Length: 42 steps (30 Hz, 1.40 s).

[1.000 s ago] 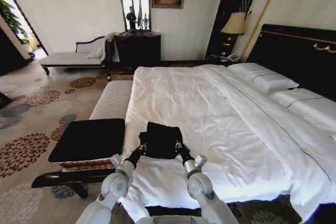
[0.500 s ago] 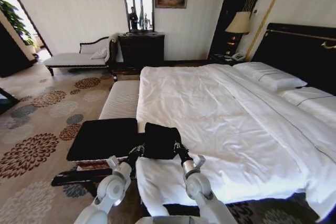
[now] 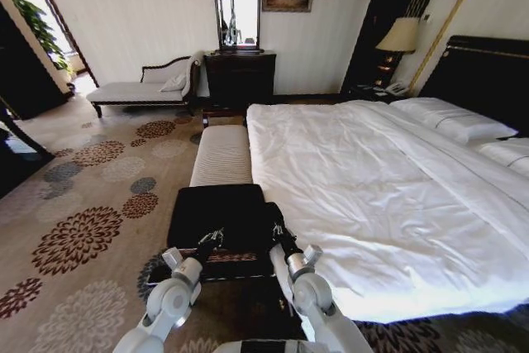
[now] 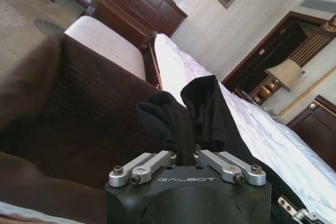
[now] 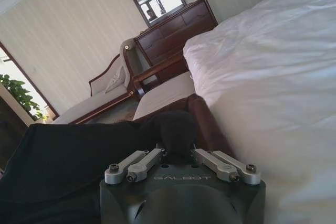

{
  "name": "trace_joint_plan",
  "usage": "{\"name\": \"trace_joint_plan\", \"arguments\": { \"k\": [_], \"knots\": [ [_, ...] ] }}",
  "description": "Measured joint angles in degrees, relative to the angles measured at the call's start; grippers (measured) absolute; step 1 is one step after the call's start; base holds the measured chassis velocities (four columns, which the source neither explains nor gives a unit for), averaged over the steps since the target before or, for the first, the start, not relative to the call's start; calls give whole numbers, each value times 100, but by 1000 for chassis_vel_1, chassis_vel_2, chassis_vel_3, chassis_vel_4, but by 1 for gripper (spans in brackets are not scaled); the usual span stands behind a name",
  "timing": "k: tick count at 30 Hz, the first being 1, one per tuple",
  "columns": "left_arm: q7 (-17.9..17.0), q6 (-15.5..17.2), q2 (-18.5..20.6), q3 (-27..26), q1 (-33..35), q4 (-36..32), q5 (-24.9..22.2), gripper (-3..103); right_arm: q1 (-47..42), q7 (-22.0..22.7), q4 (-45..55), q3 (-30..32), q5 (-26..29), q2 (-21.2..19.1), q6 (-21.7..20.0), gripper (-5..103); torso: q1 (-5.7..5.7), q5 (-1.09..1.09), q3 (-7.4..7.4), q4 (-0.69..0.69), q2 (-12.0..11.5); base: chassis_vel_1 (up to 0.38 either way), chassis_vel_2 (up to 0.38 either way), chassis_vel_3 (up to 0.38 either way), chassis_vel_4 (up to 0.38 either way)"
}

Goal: Fold the clothes on the bed and place them into the basket.

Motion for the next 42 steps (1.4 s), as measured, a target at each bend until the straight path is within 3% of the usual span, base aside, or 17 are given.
{"name": "trace_joint_plan", "arguments": {
  "k": [9, 21, 28, 31, 32, 35, 42],
  "knots": [
    [-7, -41, 27, -84, -166, 65, -37, 7, 320, -1, 6, -121, 82, -58, -32, 9, -1, 6, 1, -5, 0, 29, 23, -35, -22],
    [-469, -36, 190, -103, -1162, 892, -233, 7, 1924, 675, -599, -907, 1783, -185, -406, 9, 0, 1, 1, 1, 0, -20, -16, 11, 5],
    [-617, 68, 253, 61, -1764, 1467, -295, 7, 2470, 1064, -1029, -1274, 2245, -202, -504, 9, 0, 2, 1, -4, 0, 0, 0, 0, 0],
    [-1129, 288, 358, 250, -2067, 1637, -623, 7, 2730, 1545, -1086, -1396, 2821, -263, -697, 9, 1, 1, 1, -2, -1, 0, 0, 0, 0],
    [-1129, 288, 358, 250, -2067, 1637, -623, 7, 2730, 1545, -1086, -1396, 2821, -263, -697, 9, 1, 1, 1, -2, -1, 0, 0, 0, 0],
    [-1549, 536, 534, 391, -2180, 1643, -928, 7, 2985, 1987, -1073, -1481, 3574, -338, -843, 9, 1, 1, 0, -2, 0, 0, 0, 0, 0],
    [-1850, 830, 752, 742, -2531, 1838, -1053, 7, 3410, 2370, -1381, -1699, 3885, -323, -1122, 9, 0, 1, 1, -2, 0, 0, 0, 0, 0]
  ]
}}
